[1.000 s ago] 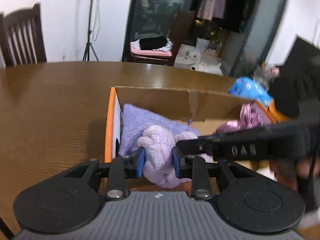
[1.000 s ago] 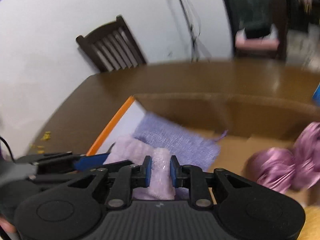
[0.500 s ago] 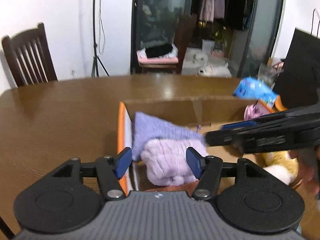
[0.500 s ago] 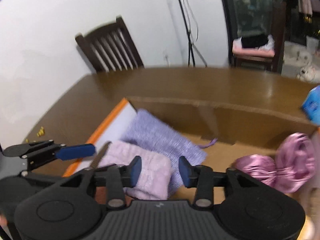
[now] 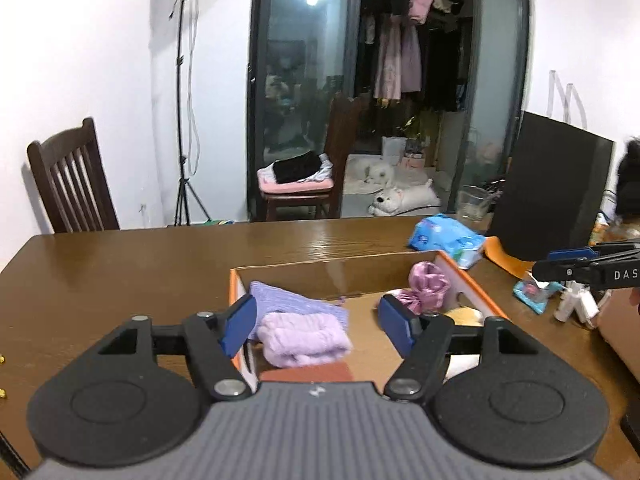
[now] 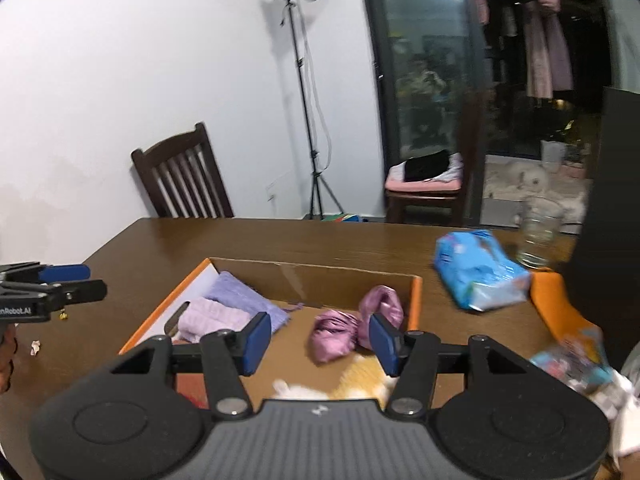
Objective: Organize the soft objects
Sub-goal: 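Move both tools back over the light blue plush toy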
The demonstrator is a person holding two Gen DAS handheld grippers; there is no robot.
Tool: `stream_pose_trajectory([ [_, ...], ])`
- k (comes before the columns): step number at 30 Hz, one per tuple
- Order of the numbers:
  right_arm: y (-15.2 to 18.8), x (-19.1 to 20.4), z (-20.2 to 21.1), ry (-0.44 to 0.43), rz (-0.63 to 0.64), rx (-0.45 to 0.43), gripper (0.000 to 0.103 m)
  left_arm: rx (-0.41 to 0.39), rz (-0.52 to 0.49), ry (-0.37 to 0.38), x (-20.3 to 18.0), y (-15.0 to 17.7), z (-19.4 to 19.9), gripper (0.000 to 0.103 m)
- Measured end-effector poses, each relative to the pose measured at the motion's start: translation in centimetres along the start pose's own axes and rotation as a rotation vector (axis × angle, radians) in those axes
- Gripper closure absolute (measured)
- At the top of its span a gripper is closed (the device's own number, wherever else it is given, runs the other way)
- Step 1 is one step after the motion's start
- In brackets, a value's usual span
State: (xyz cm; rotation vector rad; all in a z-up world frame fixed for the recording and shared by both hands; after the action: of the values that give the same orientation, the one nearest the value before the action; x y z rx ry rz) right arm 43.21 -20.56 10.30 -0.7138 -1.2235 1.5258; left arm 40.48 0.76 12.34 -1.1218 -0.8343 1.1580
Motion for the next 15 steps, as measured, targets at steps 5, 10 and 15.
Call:
stream_pose_trajectory([
  [5, 0.7, 0.1, 4.7, 0.017, 0.009, -0.055, 0.047, -0.040, 0.008, 0.026, -1.9, 0.5, 3.3, 0.033],
  [10, 3.1, 1.8, 8.9, 0.000, 0.015, -0.110, 0.045, -0.100, 0.033, 0.044, -3.0, 3.4, 8.6, 0.029],
  [15, 7.7, 5.0, 13.7, -0.055, 0.042, -0.159, 0.037, -0.156, 0.071, 0.023, -3.2, 7.6, 14.3, 0.024],
])
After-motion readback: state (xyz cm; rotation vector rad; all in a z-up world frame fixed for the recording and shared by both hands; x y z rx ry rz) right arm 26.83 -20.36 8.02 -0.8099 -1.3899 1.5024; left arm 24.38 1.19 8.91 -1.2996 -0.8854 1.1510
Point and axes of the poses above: each gripper's, at about its wrist camera, not at the fingertips, and z roughly against the way its jaws point, x to its left, y to its underside, the point moved 10 cm from there along -z, roughly the way its jaws point, and after that the axes turned 14 degrees about -x, right-handed, at the moved point
